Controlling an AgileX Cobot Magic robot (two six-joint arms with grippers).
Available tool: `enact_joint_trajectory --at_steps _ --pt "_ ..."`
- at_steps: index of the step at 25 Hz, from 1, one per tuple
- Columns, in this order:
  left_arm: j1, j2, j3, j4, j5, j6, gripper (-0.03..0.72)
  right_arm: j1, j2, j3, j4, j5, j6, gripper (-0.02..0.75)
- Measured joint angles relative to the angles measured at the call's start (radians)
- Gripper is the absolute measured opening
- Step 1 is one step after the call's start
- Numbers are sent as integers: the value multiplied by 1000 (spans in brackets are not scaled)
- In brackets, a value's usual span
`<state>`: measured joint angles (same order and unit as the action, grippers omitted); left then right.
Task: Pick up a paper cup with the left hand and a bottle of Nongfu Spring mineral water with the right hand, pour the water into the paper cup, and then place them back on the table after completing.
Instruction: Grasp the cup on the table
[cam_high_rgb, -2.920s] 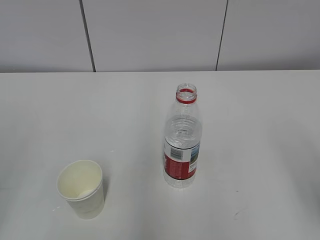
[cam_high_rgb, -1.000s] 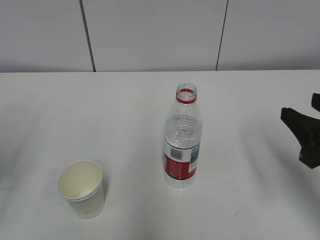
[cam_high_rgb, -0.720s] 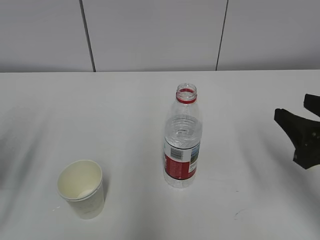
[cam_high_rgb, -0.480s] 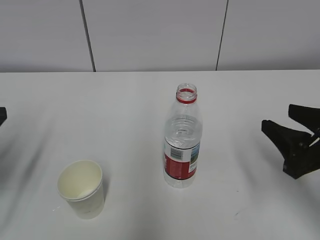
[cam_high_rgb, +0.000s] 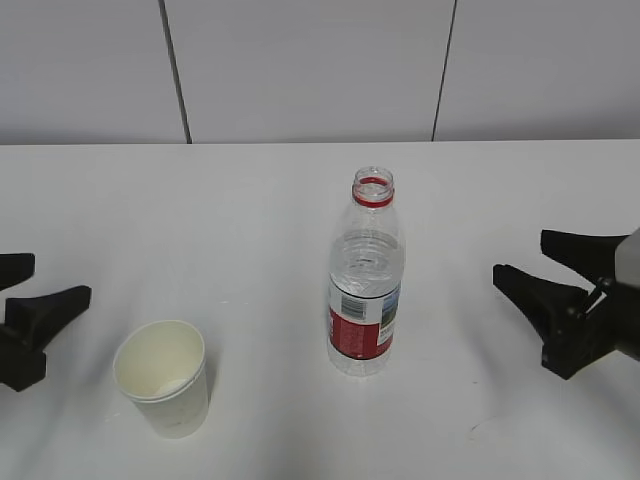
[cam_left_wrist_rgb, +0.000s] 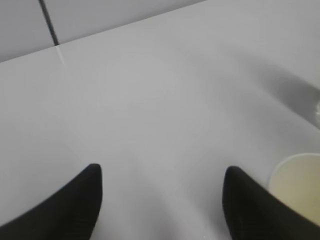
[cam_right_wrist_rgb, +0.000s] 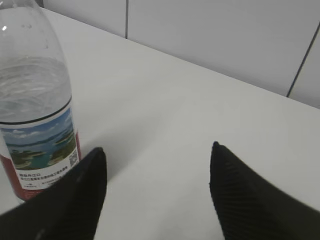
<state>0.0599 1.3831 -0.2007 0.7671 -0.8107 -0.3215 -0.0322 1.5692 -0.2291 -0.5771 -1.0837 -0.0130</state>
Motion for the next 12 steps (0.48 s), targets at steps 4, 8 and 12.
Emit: enact_joint_trajectory --at_steps 4,8,12 --pt "0 20 1 64 -27 -14 467 0 66 -6 -39 -47 -4 482" --pt "0 23 55 70 -73 -8 467 0 113 -10 -52 -51 -9 482" --pt "0 23 131 54 -157 17 467 0 120 -10 -53 -54 -12 482"
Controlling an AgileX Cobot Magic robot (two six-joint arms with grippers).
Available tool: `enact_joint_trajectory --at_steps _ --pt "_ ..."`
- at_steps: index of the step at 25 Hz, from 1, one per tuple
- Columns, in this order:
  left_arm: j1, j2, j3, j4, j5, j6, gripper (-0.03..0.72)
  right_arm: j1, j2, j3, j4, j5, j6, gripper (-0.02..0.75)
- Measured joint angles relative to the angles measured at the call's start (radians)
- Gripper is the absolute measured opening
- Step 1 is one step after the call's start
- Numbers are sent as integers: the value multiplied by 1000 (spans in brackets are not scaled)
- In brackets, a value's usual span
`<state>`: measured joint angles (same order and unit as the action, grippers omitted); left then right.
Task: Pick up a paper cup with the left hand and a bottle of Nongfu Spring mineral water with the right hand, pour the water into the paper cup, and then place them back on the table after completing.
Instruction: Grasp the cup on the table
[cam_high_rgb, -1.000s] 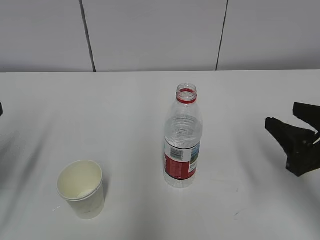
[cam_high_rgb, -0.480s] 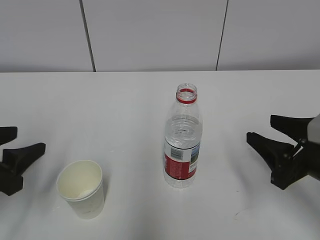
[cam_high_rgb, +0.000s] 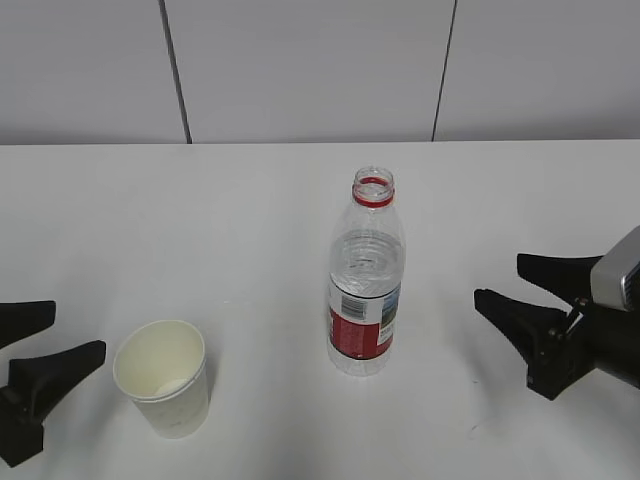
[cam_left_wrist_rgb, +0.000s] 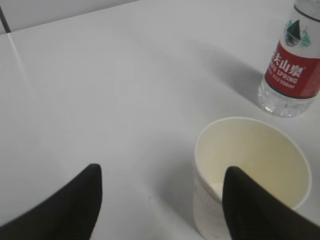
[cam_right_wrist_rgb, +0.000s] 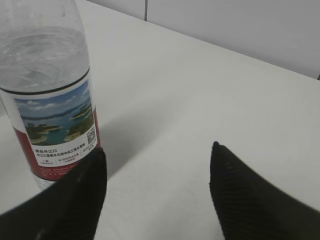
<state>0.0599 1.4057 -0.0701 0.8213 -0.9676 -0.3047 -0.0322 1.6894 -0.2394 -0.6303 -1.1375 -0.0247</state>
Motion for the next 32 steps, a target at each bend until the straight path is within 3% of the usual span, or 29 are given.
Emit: enact_joint_trajectory --at_steps 6,16,32 --pt "0 0 46 -49 -67 3 468 0 0 0 0 -1 -4 482" --pt "0 0 58 48 -116 -2 468 0 0 0 -4 -3 -4 482" --pt "-5 10 58 55 -37 -3 468 0 0 0 -4 -7 -19 482"
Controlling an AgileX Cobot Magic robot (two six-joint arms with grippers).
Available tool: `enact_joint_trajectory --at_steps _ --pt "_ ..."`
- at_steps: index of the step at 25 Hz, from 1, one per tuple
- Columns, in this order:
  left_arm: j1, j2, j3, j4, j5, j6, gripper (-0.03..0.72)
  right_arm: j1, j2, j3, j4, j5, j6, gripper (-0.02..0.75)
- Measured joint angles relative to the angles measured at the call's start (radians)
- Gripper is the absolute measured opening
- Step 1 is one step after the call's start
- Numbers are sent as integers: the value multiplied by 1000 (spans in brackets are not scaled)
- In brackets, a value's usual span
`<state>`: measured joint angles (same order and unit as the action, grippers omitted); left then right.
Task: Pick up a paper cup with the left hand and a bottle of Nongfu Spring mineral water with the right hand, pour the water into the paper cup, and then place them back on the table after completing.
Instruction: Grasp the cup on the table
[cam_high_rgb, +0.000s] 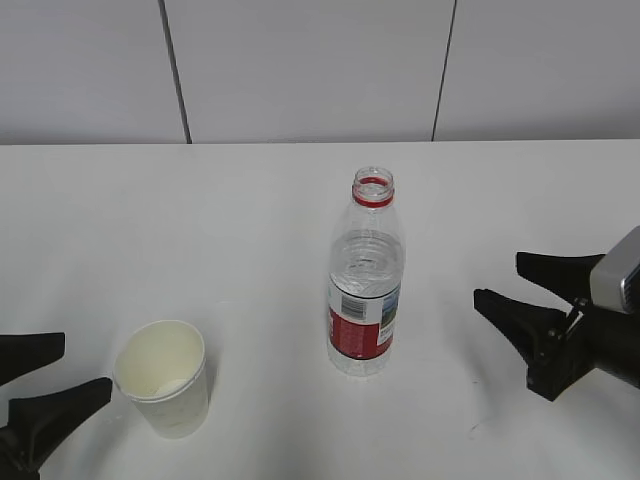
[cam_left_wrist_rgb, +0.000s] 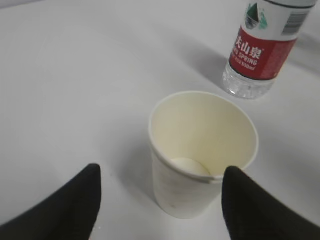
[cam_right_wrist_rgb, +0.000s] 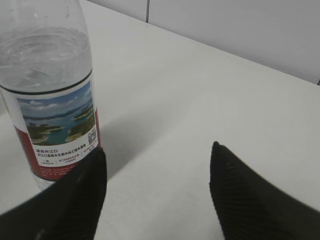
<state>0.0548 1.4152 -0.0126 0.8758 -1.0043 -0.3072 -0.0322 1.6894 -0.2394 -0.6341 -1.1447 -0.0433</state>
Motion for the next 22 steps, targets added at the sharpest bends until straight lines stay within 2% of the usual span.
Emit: enact_joint_trajectory --at_steps 3,9,13,16,22 --pt "-29 62 0 0 -7 6 468 0 0 0 0 0 0 482" --pt "-53 215 0 -36 -59 114 473 0 0 0 -1 0 0 482" --pt "-53 323 -5 -87 -125 190 523 0 0 0 -3 0 -2 482" --pt "-55 404 -22 -103 -140 205 574 0 0 0 -3 0 -2 482" --pt "-59 530 -59 -110 -148 279 589 0 0 0 -5 0 -4 482"
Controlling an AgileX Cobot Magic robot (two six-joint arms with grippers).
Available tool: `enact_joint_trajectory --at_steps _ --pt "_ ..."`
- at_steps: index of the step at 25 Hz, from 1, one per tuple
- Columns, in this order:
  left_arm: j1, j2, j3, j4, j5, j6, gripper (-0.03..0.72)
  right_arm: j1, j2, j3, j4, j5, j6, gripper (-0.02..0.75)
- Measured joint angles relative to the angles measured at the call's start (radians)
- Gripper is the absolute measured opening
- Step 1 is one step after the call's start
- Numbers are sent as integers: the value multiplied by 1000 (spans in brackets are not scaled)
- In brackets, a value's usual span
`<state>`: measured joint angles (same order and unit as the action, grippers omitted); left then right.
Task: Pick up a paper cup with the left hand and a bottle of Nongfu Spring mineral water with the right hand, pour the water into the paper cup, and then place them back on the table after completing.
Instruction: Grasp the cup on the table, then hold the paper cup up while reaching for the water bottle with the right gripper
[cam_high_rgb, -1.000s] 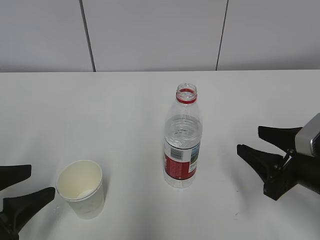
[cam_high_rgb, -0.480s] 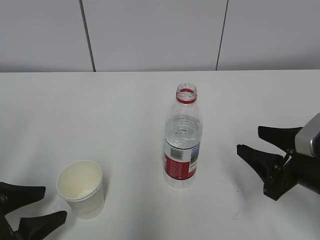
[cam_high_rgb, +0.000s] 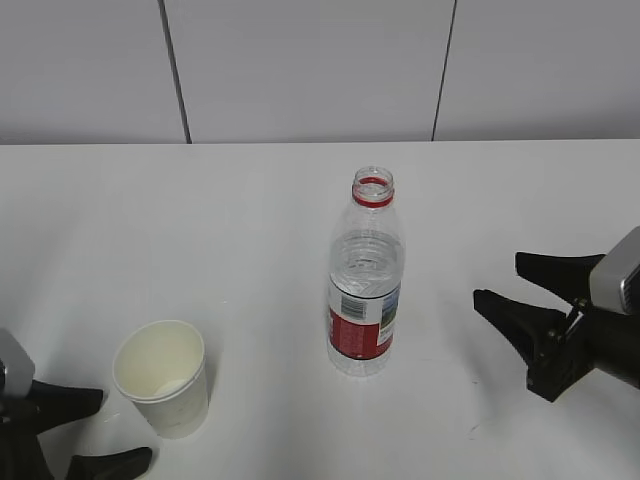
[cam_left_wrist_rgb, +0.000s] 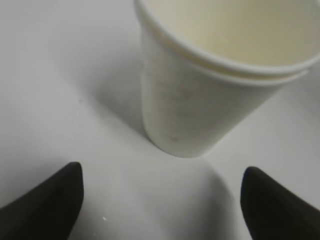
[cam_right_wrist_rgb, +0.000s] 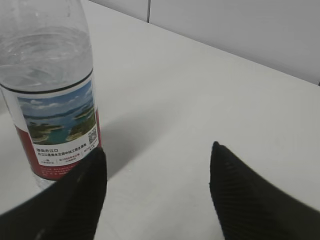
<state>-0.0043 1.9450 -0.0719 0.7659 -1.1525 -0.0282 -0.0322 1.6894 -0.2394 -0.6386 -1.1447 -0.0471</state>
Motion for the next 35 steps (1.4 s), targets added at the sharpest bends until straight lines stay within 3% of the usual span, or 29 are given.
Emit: enact_joint_trajectory --at_steps 7,14,24,31,35 --pt "-4 20 -72 23 -1 21 589 0 0 0 0 0 -2 482" --pt "-4 20 -120 172 2 28 589 0 0 0 -1 0 -2 482" --pt "-8 30 -196 236 2 22 589 0 0 0 -2 0 -5 482" --pt "-119 70 -259 220 5 22 585 0 0 0 -8 0 -6 482" --pt "-143 70 -268 175 5 22 556 0 0 0 -9 0 -7 482"
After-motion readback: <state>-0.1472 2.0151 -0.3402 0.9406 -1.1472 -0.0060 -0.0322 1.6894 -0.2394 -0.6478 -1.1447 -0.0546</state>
